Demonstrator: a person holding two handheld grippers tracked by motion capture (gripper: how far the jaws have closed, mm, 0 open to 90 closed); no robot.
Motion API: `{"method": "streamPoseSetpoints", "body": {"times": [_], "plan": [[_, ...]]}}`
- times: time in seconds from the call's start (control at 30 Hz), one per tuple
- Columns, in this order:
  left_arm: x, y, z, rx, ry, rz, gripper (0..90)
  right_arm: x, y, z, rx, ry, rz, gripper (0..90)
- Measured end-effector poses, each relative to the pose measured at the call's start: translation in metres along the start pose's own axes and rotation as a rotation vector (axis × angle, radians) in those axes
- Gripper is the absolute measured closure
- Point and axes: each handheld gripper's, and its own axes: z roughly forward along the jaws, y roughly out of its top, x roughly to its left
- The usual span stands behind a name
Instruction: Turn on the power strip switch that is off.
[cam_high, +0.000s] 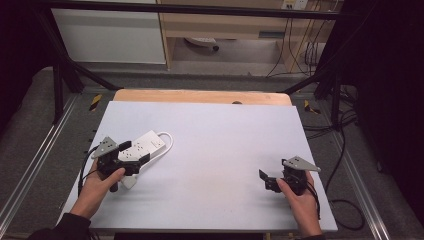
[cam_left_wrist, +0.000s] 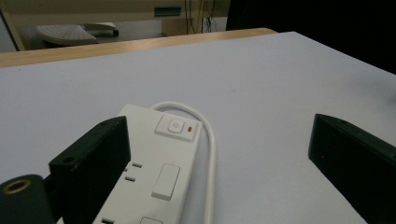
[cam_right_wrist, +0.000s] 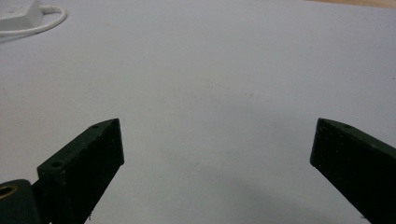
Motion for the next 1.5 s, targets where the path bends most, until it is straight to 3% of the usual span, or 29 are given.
{"method": "streamPoseSetpoints", "body": {"times": [0.8,1.23,1.5], "plan": [[-0.003,-0.001,-0.04,-0.03,0.012,-0.038,7.2,0.0,0.0,0.0,0.005,-0.001,0.0,3.2],[0.002,-0.011,-0.059,0.011,0.031,-0.025,6.7,-0.001,0.0,0.0,0.003,-0.001,0.001,3.2],[0.009,-0.024,-0.075,0.083,0.055,-0.017,6.8,0.0,-0.001,0.001,0.007,-0.003,-0.002,3.2]]}}
